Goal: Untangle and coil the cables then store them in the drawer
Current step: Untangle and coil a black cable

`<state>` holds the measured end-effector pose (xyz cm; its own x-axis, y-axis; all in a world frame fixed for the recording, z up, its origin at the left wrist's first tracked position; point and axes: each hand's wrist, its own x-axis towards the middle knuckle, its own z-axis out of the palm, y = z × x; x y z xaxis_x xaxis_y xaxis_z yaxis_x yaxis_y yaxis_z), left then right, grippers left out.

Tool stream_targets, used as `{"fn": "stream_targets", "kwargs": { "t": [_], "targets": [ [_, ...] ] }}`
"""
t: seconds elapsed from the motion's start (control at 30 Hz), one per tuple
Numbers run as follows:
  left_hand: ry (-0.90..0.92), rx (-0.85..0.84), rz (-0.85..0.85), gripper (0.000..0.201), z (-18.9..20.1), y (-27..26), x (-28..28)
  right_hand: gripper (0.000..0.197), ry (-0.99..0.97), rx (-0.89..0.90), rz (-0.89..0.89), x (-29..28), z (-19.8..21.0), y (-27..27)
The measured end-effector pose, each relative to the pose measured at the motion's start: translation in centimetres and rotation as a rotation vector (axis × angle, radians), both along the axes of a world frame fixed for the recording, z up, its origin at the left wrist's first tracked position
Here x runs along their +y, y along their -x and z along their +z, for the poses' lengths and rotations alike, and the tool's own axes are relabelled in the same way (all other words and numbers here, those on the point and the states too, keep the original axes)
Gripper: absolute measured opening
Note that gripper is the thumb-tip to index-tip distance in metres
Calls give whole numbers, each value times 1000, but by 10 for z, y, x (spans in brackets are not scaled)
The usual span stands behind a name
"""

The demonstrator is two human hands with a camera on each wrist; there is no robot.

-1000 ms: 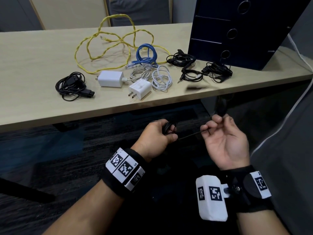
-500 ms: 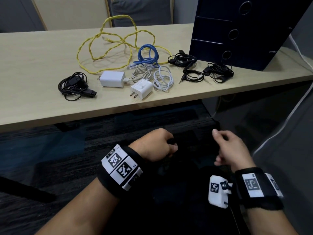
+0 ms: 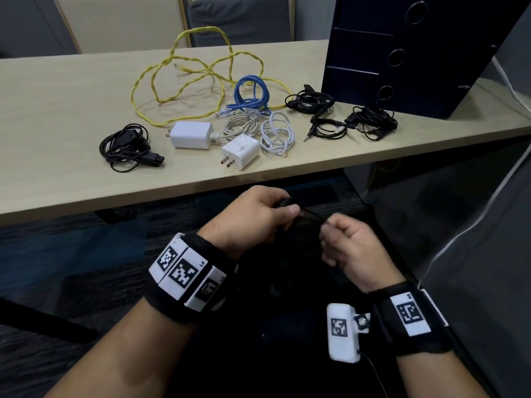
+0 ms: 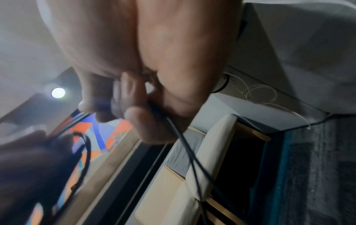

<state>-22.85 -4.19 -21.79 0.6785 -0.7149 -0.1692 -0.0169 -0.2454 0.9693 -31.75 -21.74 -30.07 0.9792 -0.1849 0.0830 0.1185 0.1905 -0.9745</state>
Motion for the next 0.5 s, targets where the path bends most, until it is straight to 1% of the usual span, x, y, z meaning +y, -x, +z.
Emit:
{"fn": "stream_targets", "kwargs": {
  "t": [0.03,0.07,0.1,0.13,0.17,0.2,0.23,0.27,0.3,0.37,0.43,0.5],
  "targets": [
    [-43,6,-14,24,-4,0,1,36,-28,-39,-57,-3,3,-1],
    [-77,22,-46,27,-7,2,0,33,-5,-72,-113,-7,6,-3],
    [-71,55,-77,33,-9,7,-2,28,56,-90,-164,-9,10,-6],
    [-22,134,-88,39,-10,11,-4,22,119,-93,-206,-9,14,-8],
    [67,252,-71,43,-9,14,-7,20,159,-86,-243,-10,16,-10],
    [180,386,-39,44,-8,16,-9,20,168,-77,-270,-9,16,-13],
    [303,495,-27,40,-7,16,-10,21,158,-67,-284,-8,16,-14],
    [417,569,-41,34,-6,16,-10,21,150,-54,-285,-5,15,-15],
    [520,616,-66,32,-7,16,-10,22,150,-35,-275,-3,14,-16],
    [675,671,-90,34,-8,15,-8,25,175,19,-228,4,9,-17],
    [768,710,-59,37,-11,12,-8,26,216,51,-172,12,6,-15],
    [848,698,-13,38,-10,11,-8,26,301,75,-116,19,2,-12]
  ]
}}
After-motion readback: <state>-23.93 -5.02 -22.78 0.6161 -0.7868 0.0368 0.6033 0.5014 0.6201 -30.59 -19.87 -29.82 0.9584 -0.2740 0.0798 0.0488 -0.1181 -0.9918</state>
